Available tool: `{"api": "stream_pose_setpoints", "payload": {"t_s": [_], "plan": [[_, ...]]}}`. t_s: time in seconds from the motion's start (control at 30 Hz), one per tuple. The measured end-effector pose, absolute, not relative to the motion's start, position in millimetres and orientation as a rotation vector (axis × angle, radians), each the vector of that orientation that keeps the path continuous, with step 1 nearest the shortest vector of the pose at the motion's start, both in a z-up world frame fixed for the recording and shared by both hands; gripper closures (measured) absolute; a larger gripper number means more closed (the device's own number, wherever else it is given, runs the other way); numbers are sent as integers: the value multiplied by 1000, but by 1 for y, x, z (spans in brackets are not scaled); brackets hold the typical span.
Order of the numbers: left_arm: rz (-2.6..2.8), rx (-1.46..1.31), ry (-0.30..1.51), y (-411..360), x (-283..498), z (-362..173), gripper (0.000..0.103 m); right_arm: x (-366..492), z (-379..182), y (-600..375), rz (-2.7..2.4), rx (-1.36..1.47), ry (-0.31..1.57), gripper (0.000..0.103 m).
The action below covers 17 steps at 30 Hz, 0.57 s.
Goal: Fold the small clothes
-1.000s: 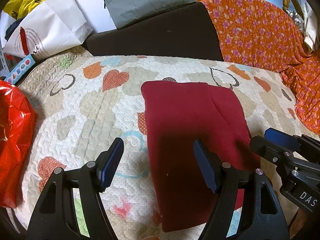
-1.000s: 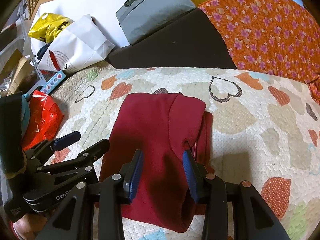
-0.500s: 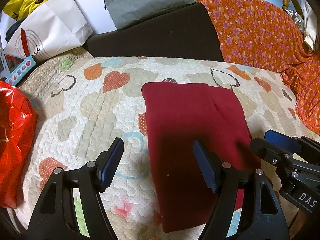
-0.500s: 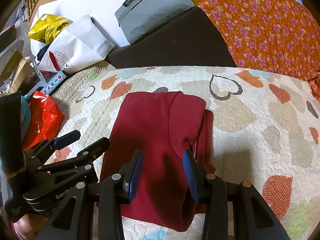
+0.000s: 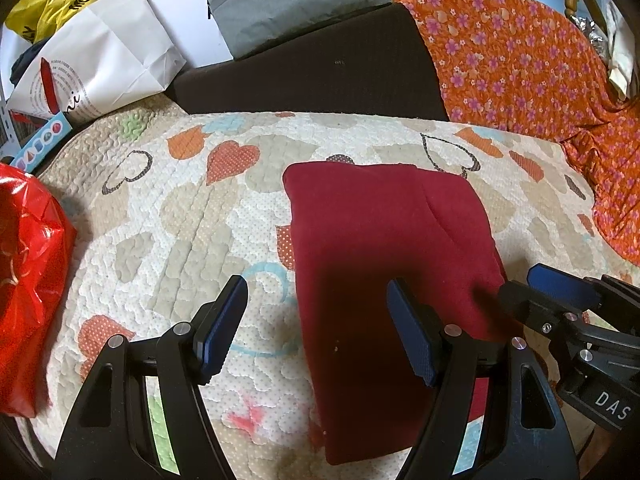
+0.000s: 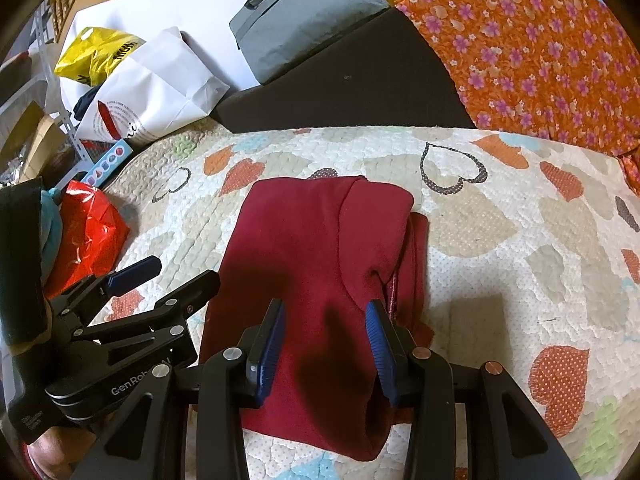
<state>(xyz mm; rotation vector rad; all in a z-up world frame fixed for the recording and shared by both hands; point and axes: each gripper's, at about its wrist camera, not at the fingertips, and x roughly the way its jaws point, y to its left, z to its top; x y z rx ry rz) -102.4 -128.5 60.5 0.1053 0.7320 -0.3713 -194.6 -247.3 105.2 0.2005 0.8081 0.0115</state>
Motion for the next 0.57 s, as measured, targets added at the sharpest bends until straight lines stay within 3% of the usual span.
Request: {"api": "stream_pose_setpoints", "payload": {"t_s": [0.57], "plan": [[-392,95,716,-127,-102,63,31,-196,103,-252,11,218,813,63]]}}
